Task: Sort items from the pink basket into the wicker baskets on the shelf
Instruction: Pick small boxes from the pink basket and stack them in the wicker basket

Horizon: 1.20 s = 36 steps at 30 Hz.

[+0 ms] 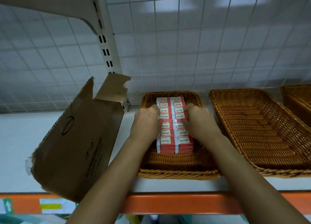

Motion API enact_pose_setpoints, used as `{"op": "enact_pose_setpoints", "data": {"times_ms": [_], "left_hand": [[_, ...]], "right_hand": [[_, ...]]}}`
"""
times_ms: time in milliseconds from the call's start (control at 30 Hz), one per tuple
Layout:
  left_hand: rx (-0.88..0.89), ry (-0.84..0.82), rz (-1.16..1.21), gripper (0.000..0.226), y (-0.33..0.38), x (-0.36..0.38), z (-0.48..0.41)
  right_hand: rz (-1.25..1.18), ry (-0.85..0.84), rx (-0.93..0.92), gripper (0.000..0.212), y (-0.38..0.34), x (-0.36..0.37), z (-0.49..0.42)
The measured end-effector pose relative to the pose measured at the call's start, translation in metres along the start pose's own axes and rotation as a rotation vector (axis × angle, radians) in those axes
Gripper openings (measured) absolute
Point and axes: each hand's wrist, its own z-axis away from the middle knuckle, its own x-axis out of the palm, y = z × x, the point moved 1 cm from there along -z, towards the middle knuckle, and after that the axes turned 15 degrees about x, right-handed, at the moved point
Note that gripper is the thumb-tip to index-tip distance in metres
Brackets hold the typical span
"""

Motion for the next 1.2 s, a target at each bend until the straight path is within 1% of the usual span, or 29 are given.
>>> {"op": "enact_pose_setpoints", "data": {"times_ms": [200,400,567,767,1200], "left_hand": [[0.008,-0.001,-0.017,0.037,-0.0011,0.0022,0.0010],[0.029,0.008,-0.026,0.036,-0.0018,0.0032,0.0023],[0.030,0.015,-0.032,0.037,-0.0014,0.0044,0.0030],[0.053,0.001,-0.057,0.043,-0.0002,0.0053,0.0034],[0.027,-0.013,-0.084,0.043,0.0006,0.0064,0.0013]], "right_hand": [[0.003,-0.004,-0.006,0.029,0.0004,0.0003,-0.0009],[-0.006,0.003,-0.011,0.033,0.0009,-0.0009,0.0002],[-0.010,0.010,-0.017,0.033,0.0013,-0.0010,0.0014],[-0.006,0.014,-0.022,0.035,0.0019,-0.0015,0.0028],[-0.013,0.014,-0.013,0.036,0.0017,0.0003,0.0015]]}}
